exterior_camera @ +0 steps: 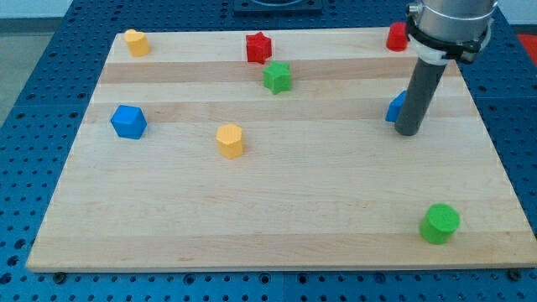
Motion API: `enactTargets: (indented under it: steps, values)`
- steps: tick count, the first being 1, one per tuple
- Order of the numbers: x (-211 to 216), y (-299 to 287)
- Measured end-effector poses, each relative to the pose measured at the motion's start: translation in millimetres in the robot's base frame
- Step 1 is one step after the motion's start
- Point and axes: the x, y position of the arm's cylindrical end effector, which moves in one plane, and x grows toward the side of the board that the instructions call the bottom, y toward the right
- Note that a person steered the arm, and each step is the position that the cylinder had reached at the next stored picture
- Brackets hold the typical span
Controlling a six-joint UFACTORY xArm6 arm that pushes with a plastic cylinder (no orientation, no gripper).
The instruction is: Move the yellow hexagon to the bottom left of the board
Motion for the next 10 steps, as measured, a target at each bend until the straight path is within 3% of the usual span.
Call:
enactTargets:
  steps: [2, 6, 8, 10]
  values:
    - [27.4, -69.2]
    - [2.3, -98.6]
    - [-2.9, -173.4]
    - [42.8, -233.9]
